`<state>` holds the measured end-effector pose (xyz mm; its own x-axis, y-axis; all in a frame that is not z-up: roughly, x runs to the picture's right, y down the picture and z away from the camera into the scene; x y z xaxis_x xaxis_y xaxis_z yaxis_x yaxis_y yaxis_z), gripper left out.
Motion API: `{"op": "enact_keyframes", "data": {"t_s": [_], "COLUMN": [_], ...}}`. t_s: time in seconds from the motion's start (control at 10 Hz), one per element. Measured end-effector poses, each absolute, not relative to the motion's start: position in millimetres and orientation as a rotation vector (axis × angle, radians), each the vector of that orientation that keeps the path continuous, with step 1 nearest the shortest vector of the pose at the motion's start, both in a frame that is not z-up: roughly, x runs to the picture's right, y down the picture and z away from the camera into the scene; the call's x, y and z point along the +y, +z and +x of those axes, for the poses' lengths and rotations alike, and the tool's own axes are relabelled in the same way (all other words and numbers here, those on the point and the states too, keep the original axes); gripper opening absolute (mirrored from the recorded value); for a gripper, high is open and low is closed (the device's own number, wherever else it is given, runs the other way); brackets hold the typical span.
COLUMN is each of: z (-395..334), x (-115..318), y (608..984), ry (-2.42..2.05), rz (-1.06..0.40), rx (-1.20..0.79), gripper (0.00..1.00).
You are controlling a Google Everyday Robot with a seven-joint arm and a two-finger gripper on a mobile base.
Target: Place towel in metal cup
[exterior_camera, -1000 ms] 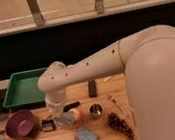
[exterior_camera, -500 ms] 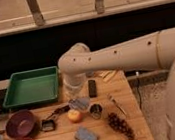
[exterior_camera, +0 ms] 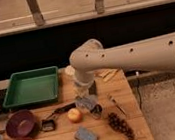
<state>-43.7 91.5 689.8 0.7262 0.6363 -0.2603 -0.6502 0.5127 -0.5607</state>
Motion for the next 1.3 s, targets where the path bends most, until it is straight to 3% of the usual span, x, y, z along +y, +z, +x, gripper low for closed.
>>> {"op": "enact_keyframes", "data": {"t_s": [1.3], "z": [-5], "x": [123], "y": [709], "ry": [0.876], "rz": [-0.746], "rx": [0.096], "gripper": [0.00]}}
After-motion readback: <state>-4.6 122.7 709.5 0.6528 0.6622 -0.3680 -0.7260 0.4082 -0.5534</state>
